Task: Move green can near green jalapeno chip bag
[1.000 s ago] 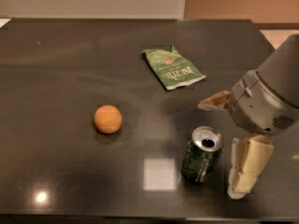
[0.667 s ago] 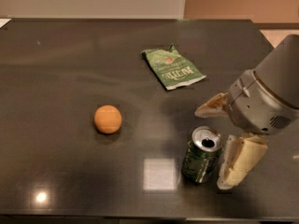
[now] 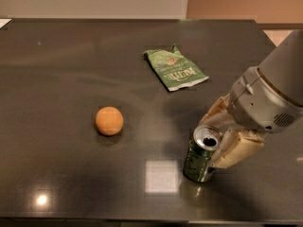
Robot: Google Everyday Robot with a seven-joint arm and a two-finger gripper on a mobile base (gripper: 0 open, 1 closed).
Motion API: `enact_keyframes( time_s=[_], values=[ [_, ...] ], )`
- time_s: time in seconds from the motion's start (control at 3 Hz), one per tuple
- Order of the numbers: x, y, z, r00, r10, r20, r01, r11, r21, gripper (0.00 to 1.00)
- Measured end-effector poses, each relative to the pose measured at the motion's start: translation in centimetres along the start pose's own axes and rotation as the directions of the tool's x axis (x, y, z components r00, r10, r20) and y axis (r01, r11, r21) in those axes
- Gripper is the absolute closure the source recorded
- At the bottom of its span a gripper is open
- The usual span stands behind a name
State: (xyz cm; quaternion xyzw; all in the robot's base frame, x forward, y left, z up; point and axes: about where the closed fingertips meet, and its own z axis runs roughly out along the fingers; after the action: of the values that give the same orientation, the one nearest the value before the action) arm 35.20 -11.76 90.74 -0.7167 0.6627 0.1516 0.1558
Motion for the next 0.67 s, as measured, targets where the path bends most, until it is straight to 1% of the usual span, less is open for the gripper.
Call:
enact_keyframes(
  time_s=[0.33, 0.67],
  values=[
    [-0.8, -0.6, -1.0, 1.0, 0.0, -0.003, 0.0, 0.9998, 0.021, 0.87],
    [-1.2, -3.1, -2.9, 1.0, 0.028, -0.008, -0.027, 0.997, 0.072, 1.0]
  ],
)
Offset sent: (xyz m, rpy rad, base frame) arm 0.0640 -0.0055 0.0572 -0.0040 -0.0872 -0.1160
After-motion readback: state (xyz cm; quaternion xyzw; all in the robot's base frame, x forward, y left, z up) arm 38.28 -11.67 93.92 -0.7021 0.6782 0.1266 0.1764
